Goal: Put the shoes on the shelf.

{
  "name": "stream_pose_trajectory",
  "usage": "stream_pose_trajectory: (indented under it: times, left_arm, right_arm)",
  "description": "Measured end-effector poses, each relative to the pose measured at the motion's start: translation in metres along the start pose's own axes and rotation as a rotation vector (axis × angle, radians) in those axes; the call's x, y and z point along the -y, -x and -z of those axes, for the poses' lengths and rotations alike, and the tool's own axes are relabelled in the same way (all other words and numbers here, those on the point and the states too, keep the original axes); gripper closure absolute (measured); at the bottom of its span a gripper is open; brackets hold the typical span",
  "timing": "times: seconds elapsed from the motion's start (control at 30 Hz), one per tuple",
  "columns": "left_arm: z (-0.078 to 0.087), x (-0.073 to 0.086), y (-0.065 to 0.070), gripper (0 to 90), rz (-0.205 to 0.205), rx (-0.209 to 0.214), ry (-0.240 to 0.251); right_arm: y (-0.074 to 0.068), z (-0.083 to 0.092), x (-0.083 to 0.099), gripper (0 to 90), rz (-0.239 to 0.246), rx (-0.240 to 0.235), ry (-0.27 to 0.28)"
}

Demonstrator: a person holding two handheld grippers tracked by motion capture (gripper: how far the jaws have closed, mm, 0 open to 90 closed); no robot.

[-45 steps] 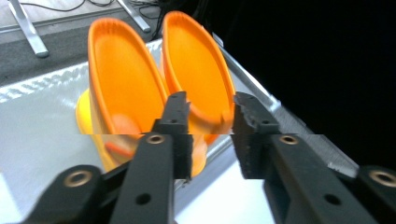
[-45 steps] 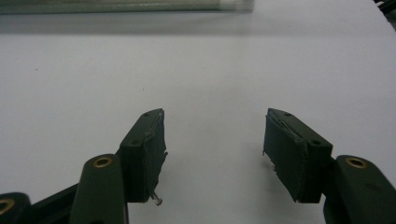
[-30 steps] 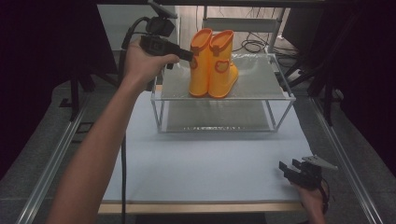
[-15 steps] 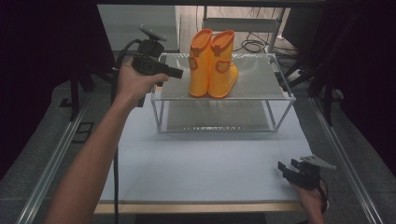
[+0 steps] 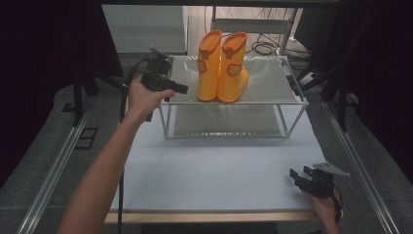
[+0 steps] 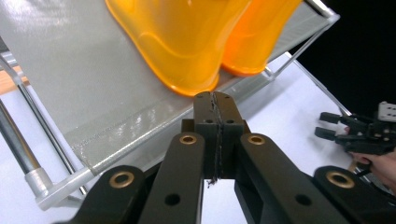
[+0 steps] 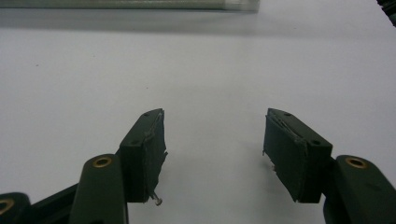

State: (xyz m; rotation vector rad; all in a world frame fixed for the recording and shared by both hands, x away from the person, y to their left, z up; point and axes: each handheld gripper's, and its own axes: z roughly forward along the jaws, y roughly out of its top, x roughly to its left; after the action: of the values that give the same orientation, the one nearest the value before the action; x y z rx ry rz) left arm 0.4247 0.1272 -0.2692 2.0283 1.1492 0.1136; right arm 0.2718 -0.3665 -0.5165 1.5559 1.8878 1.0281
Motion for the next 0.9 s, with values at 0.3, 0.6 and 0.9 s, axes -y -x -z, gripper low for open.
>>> stream_pose_trajectory:
  times: [0.3,0.6,0.9]
  left_arm:
    - [-0.035,0.002,-0.014,90.0,0.02,-0.05,-0.015]
    - [-0.064,-0.002,-0.016,90.0,0.041,-0.057,-0.011]
    - [-0.075,-0.005,-0.02,90.0,0.067,-0.042,-0.009]
  right_arm:
    - [0.001,-0.001,0.001,38.7,0.009,0.003,0.0]
    - [0.002,-0.002,0.002,38.8,0.005,0.007,-0.006]
    - [0.003,-0.003,0.002,38.8,0.003,0.01,-0.009]
